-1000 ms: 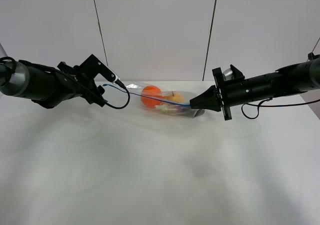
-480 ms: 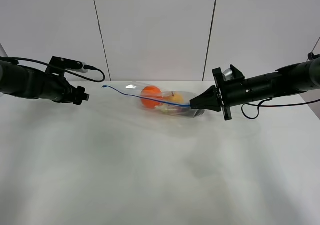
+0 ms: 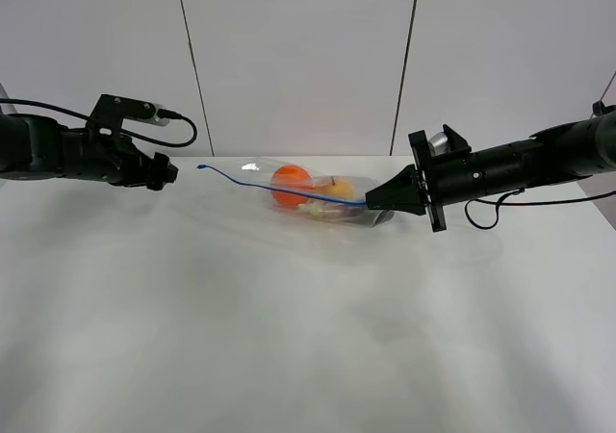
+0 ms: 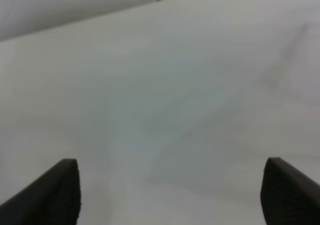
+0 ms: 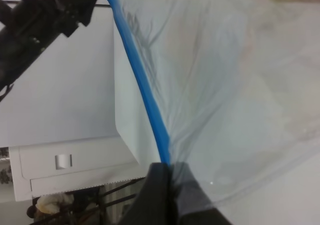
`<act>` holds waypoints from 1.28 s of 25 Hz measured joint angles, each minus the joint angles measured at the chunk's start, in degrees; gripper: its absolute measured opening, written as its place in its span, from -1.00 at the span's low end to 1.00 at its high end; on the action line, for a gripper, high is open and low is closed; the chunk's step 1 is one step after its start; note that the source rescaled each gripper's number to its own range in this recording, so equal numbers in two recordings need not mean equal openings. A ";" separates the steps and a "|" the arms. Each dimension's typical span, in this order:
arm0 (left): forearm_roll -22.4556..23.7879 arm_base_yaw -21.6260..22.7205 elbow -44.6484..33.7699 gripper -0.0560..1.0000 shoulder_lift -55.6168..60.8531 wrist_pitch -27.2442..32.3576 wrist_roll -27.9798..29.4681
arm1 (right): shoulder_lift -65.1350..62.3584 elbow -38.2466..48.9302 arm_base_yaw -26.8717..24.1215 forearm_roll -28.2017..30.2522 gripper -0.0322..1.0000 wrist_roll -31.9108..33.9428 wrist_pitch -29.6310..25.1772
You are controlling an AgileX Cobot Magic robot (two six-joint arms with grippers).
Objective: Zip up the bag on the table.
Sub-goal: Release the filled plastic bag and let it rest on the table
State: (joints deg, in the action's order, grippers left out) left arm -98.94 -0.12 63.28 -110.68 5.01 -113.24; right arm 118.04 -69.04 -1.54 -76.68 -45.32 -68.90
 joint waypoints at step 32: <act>96.35 0.00 17.96 0.92 5.44 47.59 111.49 | 0.00 0.00 0.00 1.31 -0.94 -0.24 0.00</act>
State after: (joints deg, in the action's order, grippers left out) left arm -2.58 -0.12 81.24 -105.25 52.59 -1.75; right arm 118.04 -69.04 -1.54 -75.37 -45.57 -68.90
